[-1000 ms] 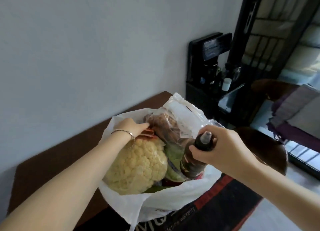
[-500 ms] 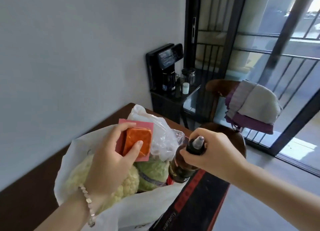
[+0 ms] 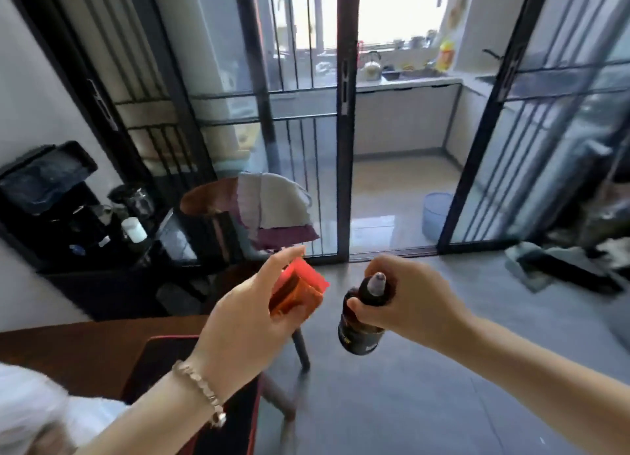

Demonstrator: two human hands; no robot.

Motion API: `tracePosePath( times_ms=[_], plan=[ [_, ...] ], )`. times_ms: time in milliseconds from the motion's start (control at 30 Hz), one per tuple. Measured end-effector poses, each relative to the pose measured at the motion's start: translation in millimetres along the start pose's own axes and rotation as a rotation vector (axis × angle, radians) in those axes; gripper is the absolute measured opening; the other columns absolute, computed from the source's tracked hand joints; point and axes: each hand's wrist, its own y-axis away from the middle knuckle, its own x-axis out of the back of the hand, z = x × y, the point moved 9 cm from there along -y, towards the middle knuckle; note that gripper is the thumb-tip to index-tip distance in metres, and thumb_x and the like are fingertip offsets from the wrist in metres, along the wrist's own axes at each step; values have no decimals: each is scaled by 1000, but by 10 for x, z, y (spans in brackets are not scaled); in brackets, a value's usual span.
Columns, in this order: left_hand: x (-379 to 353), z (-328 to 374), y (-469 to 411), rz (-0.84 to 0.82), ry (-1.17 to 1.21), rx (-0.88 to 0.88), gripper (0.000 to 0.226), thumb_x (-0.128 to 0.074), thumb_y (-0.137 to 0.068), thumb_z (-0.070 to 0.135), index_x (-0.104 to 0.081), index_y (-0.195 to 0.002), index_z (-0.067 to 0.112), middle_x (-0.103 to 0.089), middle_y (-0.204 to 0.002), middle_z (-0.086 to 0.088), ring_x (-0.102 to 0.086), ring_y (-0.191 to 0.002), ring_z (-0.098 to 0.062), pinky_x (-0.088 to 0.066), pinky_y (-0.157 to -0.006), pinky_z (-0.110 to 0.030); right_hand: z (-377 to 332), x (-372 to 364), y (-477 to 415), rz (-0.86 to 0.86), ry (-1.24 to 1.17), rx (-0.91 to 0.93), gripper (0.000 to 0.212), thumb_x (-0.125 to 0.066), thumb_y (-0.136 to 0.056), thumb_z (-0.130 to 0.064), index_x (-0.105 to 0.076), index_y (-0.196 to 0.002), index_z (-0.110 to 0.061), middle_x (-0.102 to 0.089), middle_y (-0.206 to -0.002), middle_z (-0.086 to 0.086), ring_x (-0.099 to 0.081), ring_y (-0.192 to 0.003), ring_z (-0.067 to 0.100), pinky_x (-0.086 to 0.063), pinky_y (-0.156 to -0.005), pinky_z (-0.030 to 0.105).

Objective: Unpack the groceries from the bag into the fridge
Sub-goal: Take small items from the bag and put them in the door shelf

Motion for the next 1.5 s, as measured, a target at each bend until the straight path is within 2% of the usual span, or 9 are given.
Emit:
tracePosePath(
  times_ms=[133, 267, 367, 533, 700, 833, 1067, 1267, 1500],
  plan=[
    [-1162, 775, -672, -208, 12, -80, 70, -71, -78, 34, -28, -131, 47, -68, -97, 5, -65, -84, -14, -52, -83, -32, 1300, 966, 311, 195, 50, -221, 32, -71, -67, -45, -57, -75, -18, -61, -69, -5, -56, -69, 16, -45, -62, 27],
    [-2355, 1680, -1292, -345, 47, -92, 52, -71, -76, 19, -50, -122, 32, -67, -103, 0, -63, -92, -19, -48, -83, -29, 2566, 1865, 781, 310, -32, -405, 31, -75, -67, -37, -52, -67, -17, -57, -65, -5, -54, -65, 14, -44, -62, 28],
    [-3149, 2503, -1622, -448, 79, -171, 38, -65, -68, 31, -58, -105, 27, -63, -90, 4, -61, -88, -22, -46, -76, -28, 3408, 2492, 1215, 432, -15, -533, 32, -77, -65, -35, -47, -62, -24, -53, -60, -9, -52, -62, 10, -47, -63, 29],
    [-4117, 3625, -2084, -554, 175, -298, 35, -73, -73, 14, -49, -83, 37, -60, -79, 7, -58, -75, -16, -41, -54, -15, 4354, 3400, 1774, 556, 72, -747, 27, -76, -66, -38, -53, -70, -25, -55, -64, -11, -53, -67, 12, -43, -60, 24],
    [-4985, 4568, -2506, -710, 179, -512, 35, -72, -75, 18, -47, -87, 40, -59, -87, 6, -57, -82, -14, -45, -63, -16, 5006, 4101, 2139, 802, 85, -900, 37, -76, -69, -29, -41, -57, -23, -46, -53, -9, -44, -55, 6, -38, -55, 19],
    [-5510, 5364, -2807, -805, 227, -694, 38, -71, -74, 15, -45, -76, 43, -57, -77, 17, -58, -76, -14, -42, -59, -9, 5380, 4474, 2491, 1072, 81, -1029, 35, -76, -71, -24, -44, -57, -18, -46, -50, -9, -44, -50, 2, -35, -48, 12],
    [-6106, 6868, -3035, -975, 317, -992, 30, -73, -64, 26, -63, -92, 31, -60, -69, 13, -58, -72, -12, -37, -54, -4, 5562, 5154, 3017, 1363, 213, -1269, 26, -74, -75, -26, -53, -64, -15, -58, -60, -4, -56, -60, 10, -36, -51, 18],
    [-6419, 7836, -2940, -992, 420, -1150, 28, -74, -71, 14, -64, -96, 23, -59, -72, 10, -55, -71, -14, -37, -57, -13, 5289, 6027, 3365, 1522, 421, -1302, 22, -68, -82, -28, -54, -66, -20, -61, -68, -5, -54, -65, 6, -37, -53, 19],
    [-6885, 8573, -2718, -1062, 429, -1248, 31, -72, -72, 15, -55, -85, 37, -59, -74, 17, -56, -67, -4, -36, -53, -4, 5177, 7216, 3806, 1642, 782, -1187, 25, -64, -84, -32, -57, -80, -9, -52, -63, -6, -46, -57, 5, -34, -49, 8]
  ],
)
